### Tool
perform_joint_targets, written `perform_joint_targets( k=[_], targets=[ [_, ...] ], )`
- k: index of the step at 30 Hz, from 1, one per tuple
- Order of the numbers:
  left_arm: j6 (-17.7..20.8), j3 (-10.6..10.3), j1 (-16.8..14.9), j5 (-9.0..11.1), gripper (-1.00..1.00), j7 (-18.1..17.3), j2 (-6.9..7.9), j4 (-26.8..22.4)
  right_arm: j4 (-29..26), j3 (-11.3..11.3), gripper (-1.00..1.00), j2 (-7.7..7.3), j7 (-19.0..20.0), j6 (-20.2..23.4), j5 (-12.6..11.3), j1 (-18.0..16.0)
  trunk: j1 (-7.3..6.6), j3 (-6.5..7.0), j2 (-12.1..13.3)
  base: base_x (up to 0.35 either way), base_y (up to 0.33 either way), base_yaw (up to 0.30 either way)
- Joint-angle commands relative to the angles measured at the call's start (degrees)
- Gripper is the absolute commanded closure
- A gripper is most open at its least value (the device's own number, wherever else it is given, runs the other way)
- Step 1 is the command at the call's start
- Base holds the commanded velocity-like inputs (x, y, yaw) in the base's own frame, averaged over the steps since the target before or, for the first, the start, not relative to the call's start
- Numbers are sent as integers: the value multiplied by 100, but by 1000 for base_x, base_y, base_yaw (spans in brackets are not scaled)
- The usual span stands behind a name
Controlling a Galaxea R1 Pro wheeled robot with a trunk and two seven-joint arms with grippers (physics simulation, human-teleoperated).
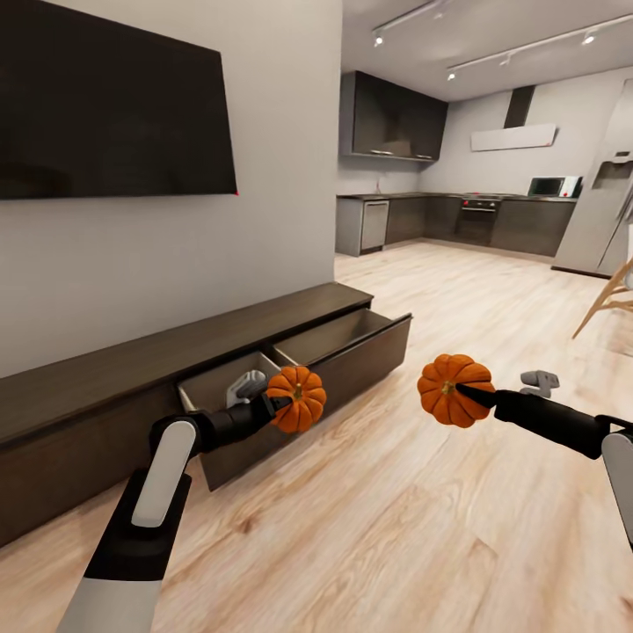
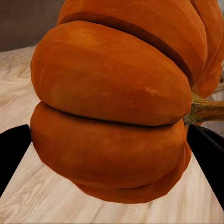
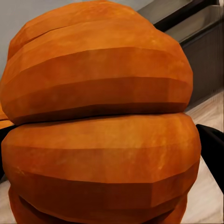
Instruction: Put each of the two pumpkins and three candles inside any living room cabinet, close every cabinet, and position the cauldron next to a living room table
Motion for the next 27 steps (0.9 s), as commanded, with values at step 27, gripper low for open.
perform_joint_targets(
  k=[27],
  targets=[
    [-1, 0, -5, 101, 100, 72, -2, 12, -2, -9, 100, -6, 30, 66, -55, -31, 1, -72, -3, 295, -200, 113]
  ],
)
